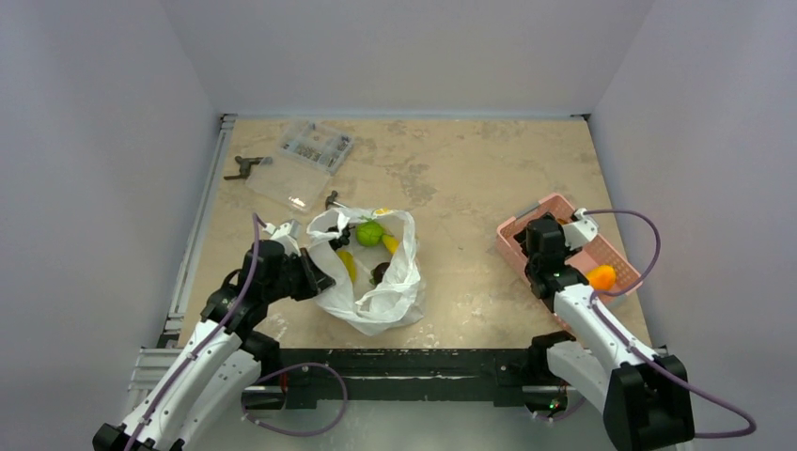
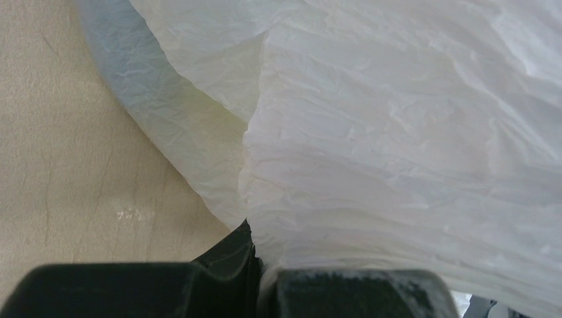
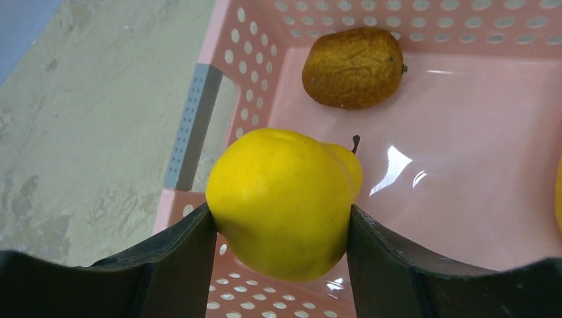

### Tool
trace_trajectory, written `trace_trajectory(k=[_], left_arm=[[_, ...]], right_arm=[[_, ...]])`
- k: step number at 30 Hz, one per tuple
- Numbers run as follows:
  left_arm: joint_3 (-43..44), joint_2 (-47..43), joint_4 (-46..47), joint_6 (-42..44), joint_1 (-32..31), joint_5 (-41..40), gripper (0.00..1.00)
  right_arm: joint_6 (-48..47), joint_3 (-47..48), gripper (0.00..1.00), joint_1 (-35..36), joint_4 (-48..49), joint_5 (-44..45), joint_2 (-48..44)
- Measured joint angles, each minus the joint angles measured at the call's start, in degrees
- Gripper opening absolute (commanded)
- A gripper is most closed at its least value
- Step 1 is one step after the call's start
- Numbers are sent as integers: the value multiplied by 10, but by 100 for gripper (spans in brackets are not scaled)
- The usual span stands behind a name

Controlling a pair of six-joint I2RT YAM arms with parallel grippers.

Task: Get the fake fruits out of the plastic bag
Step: Place the fake fruit in the bin.

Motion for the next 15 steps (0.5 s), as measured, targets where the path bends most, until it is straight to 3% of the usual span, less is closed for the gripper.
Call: trace_trajectory(k=[12,15], left_arm=[[0,-1,11,0,0,10,0],[0,-1,12,0,0,12,0]], right_arm=[[3,-31,81,-26,58,-95,35],[0,-31,90,-27,64,-108,32]])
